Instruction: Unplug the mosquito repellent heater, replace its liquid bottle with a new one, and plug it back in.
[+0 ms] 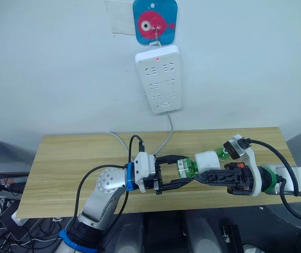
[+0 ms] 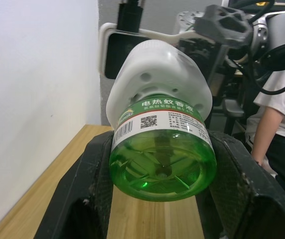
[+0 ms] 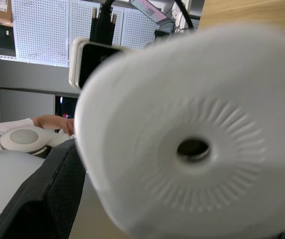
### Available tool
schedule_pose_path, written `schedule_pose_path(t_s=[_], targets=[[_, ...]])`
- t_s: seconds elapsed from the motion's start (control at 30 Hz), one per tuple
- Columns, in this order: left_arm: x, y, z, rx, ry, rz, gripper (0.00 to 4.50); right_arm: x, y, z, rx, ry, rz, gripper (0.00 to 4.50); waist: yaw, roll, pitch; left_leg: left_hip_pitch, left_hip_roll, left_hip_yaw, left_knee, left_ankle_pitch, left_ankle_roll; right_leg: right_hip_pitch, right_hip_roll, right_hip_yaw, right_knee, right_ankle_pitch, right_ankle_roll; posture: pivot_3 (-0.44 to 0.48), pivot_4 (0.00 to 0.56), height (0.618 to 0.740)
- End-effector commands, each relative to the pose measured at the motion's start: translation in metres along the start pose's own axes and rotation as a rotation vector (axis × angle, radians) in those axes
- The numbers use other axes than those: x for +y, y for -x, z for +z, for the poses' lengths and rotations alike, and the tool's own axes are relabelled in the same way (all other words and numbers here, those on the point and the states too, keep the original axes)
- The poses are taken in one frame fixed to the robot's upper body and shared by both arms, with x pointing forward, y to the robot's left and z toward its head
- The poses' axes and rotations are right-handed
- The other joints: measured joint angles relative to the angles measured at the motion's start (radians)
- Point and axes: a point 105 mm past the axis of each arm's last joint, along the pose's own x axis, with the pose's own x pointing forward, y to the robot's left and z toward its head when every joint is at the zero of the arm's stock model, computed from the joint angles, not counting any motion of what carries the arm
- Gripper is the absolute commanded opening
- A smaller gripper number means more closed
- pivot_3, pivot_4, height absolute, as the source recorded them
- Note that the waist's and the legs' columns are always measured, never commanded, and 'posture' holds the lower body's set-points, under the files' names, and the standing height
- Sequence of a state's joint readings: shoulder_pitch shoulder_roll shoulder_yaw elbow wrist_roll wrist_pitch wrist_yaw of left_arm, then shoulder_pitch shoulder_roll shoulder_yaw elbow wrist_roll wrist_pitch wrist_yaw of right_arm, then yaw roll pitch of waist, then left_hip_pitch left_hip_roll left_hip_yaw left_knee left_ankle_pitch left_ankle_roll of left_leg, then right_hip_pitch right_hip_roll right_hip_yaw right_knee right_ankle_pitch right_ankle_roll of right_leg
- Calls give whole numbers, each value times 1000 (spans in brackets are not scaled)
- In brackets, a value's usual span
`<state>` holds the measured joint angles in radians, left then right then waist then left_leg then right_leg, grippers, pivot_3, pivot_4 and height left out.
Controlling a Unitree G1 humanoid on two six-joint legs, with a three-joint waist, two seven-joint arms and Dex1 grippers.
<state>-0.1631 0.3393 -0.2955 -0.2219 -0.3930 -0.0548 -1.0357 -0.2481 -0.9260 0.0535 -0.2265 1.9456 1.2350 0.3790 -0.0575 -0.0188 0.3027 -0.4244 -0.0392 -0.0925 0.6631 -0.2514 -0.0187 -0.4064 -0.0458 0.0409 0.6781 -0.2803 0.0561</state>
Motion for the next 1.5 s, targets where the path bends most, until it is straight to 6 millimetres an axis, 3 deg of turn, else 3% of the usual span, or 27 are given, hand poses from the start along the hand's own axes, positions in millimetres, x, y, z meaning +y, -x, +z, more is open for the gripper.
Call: schedule_pose_path(t_s=[0.03, 0.23, 0.43, 0.53, 0.63, 0.77, 1.0, 1.2, 1.5], targets=[[3, -1, 8, -30, -27, 6, 2256, 13, -2, -5, 10, 18, 62, 4447, 0, 0, 0, 0, 0, 0, 0, 0, 0, 0, 0, 0, 0, 0, 0, -92, 302, 740], [8, 0, 6, -25, -32, 17, 2256, 18, 9, -17, 50, -5, 68, 4447, 0, 0, 0, 0, 0, 0, 0, 0, 0, 0, 0, 0, 0, 0, 0, -102, 302, 740], [6, 0, 7, -30, -28, 8, 2256, 21, 35, -20, 62, -38, -18, 4447, 1, 0, 0, -1, 0, 0, 0, 0, 0, 0, 0, -1, 0, 0, 0, -108, 303, 740], [4, 0, 8, -32, -25, -6, 2256, 3, 54, -2, -40, -38, -179, 4447, -1, 0, 0, 0, 0, 0, 0, 0, 0, 0, 0, -1, 0, 0, 0, -109, 300, 740], [-2, 1, 9, -35, -16, -34, 2256, -18, 76, 16, -149, -62, -288, 3867, -1, 0, 0, 0, 0, 1, 1, 0, 0, 0, 0, 0, 0, 0, 0, -109, 300, 740], [-6, 2, 11, -33, -7, -46, 2256, -38, 87, 39, -245, -43, -344, 2409, -2, 0, 0, 0, 0, 1, 1, 0, 0, 0, 0, 0, 0, 0, 0, -103, 296, 740], [-15, 5, 15, -30, 22, -67, 2256, -52, 66, 70, -293, 10, -302, 48, -2, 0, 0, 0, 0, 2, 0, 0, 0, 0, 0, 1, 0, 0, 0, -83, 287, 740], [-15, 5, 17, -27, 36, -70, 2256, -39, 38, 60, -190, 32, -192, 48, 4, 0, 0, -1, 0, 0, 0, 0, 0, -1, 0, 0, 0, 0, 0, -75, 285, 740], [-7, 3, 17, -28, 55, -29, 2256, -32, 24, 37, -123, 14, -131, 48, 3, 0, 0, -1, -1, -1, 0, 0, 0, -1, 0, 0, 0, 0, 0, -81, 280, 740]])
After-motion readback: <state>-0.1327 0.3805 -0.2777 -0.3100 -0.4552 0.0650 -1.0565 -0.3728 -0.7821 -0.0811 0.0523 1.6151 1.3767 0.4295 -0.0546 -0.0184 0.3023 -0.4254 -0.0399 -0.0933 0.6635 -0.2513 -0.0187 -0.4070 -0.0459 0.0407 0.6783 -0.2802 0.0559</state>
